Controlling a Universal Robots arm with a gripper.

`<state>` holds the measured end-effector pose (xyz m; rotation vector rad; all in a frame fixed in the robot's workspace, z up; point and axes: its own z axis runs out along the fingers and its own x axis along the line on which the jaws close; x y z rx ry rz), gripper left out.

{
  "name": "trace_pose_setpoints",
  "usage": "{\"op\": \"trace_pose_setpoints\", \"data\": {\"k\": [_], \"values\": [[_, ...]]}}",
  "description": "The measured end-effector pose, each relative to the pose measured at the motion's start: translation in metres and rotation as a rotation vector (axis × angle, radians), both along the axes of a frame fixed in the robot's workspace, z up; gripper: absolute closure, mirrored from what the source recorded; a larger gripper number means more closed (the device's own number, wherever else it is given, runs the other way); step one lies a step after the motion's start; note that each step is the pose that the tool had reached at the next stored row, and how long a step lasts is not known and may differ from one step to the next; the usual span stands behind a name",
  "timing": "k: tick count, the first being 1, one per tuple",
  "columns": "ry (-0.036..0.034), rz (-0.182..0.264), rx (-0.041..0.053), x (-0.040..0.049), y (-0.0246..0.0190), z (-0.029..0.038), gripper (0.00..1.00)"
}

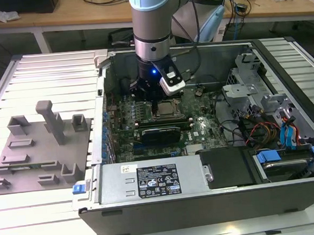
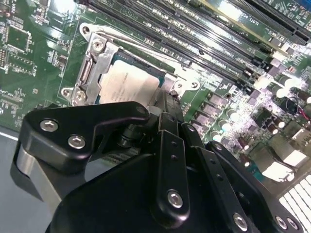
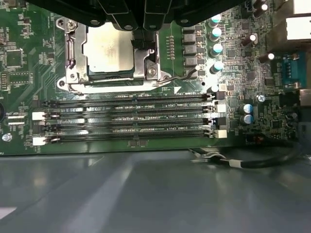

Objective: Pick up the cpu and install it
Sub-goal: 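Close the cpu cover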

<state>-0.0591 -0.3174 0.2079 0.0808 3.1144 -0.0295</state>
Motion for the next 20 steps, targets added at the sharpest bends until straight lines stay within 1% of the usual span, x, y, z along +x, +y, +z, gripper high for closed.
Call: {"op": "trace_pose_setpoints", "data": {"k": [2, 3, 4, 5, 9, 12, 15, 16, 18, 19, 20], "values": [[0.0000, 0.000, 0.0000, 0.0000, -0.0010, -0.0012, 0.89], [0.0000, 0.000, 0.0001, 0.0000, -0.0025, -0.0016, 0.89], [0.0000, 0.000, 0.0001, 0.0000, -0.0051, -0.0020, 0.89], [-0.0001, 0.000, 0.0002, 0.0000, -0.0062, -0.0021, 0.89], [0.0001, 0.000, 0.0000, 0.0000, -0.0071, -0.0018, 0.89], [0.0000, 0.000, 0.0000, 0.0000, -0.0071, 0.0015, 0.89], [0.0000, 0.000, 0.0001, 0.0000, -0.0071, 0.0066, 0.89], [0.0000, 0.000, 0.0001, 0.0000, -0.0071, 0.0123, 0.89], [0.0001, 0.000, -0.0001, 0.0001, -0.0071, 0.0176, 0.89], [0.0000, 0.000, -0.0004, 0.0002, -0.0071, 0.0221, 0.89], [-0.0001, 0.000, -0.0013, 0.0010, -0.0071, 0.0240, 0.89]]}}
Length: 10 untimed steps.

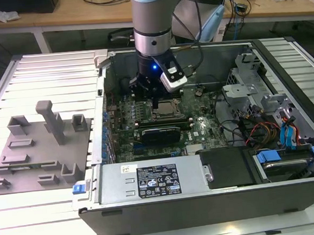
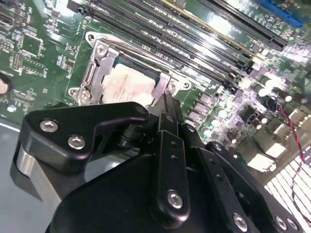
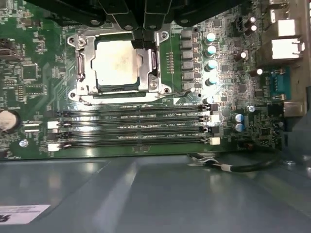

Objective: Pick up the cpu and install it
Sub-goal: 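Close the cpu cover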

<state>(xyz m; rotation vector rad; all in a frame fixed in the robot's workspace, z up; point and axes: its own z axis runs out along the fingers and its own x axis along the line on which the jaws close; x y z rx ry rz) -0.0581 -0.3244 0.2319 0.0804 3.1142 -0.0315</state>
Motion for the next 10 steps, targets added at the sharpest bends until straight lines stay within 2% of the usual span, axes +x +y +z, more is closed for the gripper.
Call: {"op": "trace_pose_setpoints", "data": {"k": [2, 5, 9, 10], "values": [[0.0053, 0.000, -0.0014, 0.0140, 0.0000, 0.0001, 0.89], [0.0125, 0.000, -0.0016, 0.0296, 0.0000, 0.0001, 0.89], [0.0127, 0.000, -0.0017, 0.0321, 0.0000, 0.0118, 0.89], [0.0127, 0.000, -0.0018, 0.0321, 0.0000, 0.0124, 0.89]]}}
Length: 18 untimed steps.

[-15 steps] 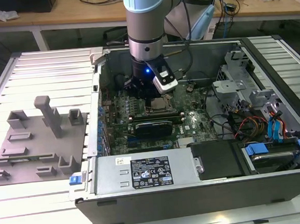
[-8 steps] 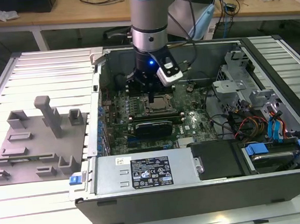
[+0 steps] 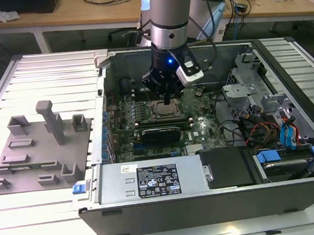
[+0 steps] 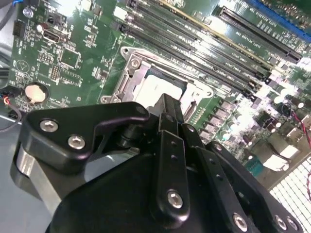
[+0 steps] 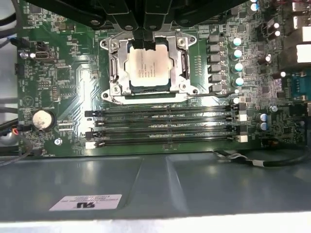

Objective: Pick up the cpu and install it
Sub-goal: 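Close the cpu cover, then install the first cpu locking lever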

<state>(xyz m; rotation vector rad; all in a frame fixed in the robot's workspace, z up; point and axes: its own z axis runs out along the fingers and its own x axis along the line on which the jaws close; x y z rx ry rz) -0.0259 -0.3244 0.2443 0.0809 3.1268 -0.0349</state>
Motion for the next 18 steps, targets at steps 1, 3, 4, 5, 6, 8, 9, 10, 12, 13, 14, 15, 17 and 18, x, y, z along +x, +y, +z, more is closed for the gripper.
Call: {"op": "trace_pose_setpoints", "data": {"k": [1, 3, 4, 5, 6, 8, 9, 10, 12, 13, 14, 15, 17, 18], "values": [[-0.0001, 0.000, 0.0002, 0.0000, 0.0000, 0.0002, 0.89], [0.0000, 0.000, 0.0001, 0.0000, 0.0000, 0.0009, 0.89], [0.0000, 0.000, 0.0002, 0.0000, 0.0000, 0.0013, 0.89], [0.0000, 0.000, 0.0001, 0.0000, 0.0000, 0.0014, 0.89], [0.0000, 0.000, 0.0001, 0.0000, 0.0000, 0.0015, 0.89], [0.0000, 0.000, 0.0001, 0.0000, 0.0000, 0.0019, 0.89], [0.0000, 0.000, 0.0001, 0.0000, 0.0000, 0.0020, 0.89], [0.0000, 0.000, 0.0001, 0.0000, 0.0000, 0.0020, 0.89], [0.0000, 0.000, 0.0001, 0.0000, 0.0000, 0.0023, 0.89], [0.0000, 0.000, 0.0001, 0.0000, 0.0000, 0.0024, 0.89], [0.0000, 0.000, 0.0001, 0.0000, 0.0000, 0.0025, 0.89], [0.0000, 0.000, 0.0001, -0.0003, 0.0000, 0.0026, 0.89], [0.0001, 0.000, 0.0000, -0.0026, 0.0002, 0.0027, 0.89], [0.0000, 0.000, 0.0000, -0.0037, 0.0002, 0.0026, 0.89]]}}
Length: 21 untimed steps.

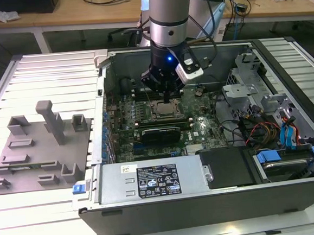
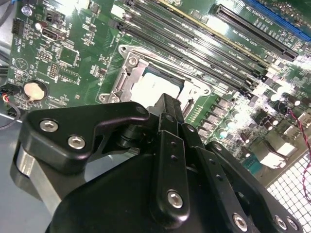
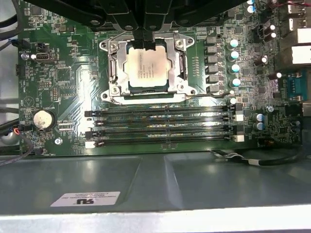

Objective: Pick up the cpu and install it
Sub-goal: 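Install the first cpu locking lever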

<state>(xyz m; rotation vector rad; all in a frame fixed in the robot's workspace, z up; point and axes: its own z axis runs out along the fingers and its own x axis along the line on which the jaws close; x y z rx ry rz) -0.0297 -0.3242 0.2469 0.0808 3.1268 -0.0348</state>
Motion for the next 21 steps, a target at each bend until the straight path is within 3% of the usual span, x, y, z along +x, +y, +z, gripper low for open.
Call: {"op": "trace_pose_setpoints", "data": {"k": [2, 21], "values": [[0.0000, 0.000, 0.0000, -0.0068, 0.0008, 0.0000, 0.89], [0.0000, 0.000, 0.0000, -0.0220, 0.0035, 0.0000, 0.89]]}}
